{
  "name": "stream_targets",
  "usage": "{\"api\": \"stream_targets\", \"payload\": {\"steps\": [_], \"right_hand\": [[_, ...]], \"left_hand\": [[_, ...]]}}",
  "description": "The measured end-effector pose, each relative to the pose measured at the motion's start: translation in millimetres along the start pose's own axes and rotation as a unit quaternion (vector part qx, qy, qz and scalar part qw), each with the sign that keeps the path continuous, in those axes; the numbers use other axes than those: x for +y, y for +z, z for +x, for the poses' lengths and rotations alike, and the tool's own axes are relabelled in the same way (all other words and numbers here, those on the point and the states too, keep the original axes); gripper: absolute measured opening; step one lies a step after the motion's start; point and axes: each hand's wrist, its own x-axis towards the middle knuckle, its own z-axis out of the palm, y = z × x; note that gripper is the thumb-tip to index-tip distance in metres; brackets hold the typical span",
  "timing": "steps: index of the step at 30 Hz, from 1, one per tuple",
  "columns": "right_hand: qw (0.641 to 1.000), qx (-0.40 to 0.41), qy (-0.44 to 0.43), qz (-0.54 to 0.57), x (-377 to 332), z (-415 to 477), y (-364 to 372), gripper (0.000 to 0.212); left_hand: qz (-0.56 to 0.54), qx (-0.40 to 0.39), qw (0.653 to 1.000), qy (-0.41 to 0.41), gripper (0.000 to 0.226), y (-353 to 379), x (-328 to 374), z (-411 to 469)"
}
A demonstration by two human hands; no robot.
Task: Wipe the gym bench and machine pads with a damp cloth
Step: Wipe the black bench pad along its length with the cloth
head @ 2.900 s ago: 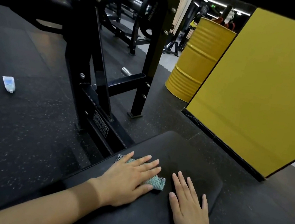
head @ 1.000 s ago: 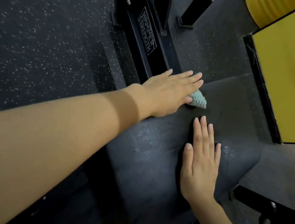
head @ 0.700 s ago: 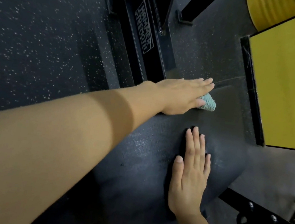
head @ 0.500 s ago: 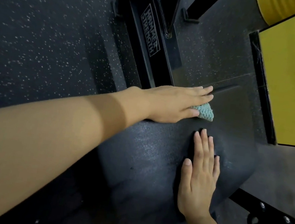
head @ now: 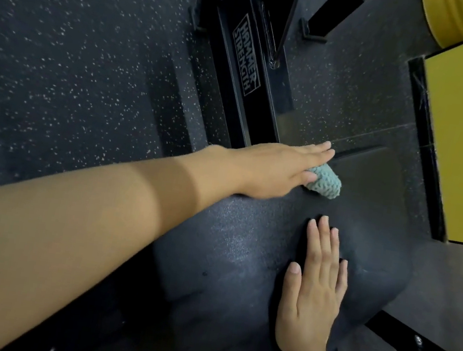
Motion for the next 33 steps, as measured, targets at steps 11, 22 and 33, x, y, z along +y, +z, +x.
{"api": "stream_targets", "payload": {"steps": [11, 22, 33], "right_hand": [[1.000, -0.005, 0.004, -0.004, 0, 1, 1, 0.057], [1.000, -0.020, 0.001, -0.001, 1, 1, -1, 0.056], [0.999, -0.040, 0.003, -0.012, 0, 1, -2, 0.057]], "left_hand": [[-0.022, -0.015, 0.999, 0.027, 0.054, 2, 5, 43], [0.002, -0.041, 0.998, 0.039, 0.055, -6, -15, -33], [-0.018, -0.012, 1.000, -0.009, 0.055, 1, -2, -8]]}}
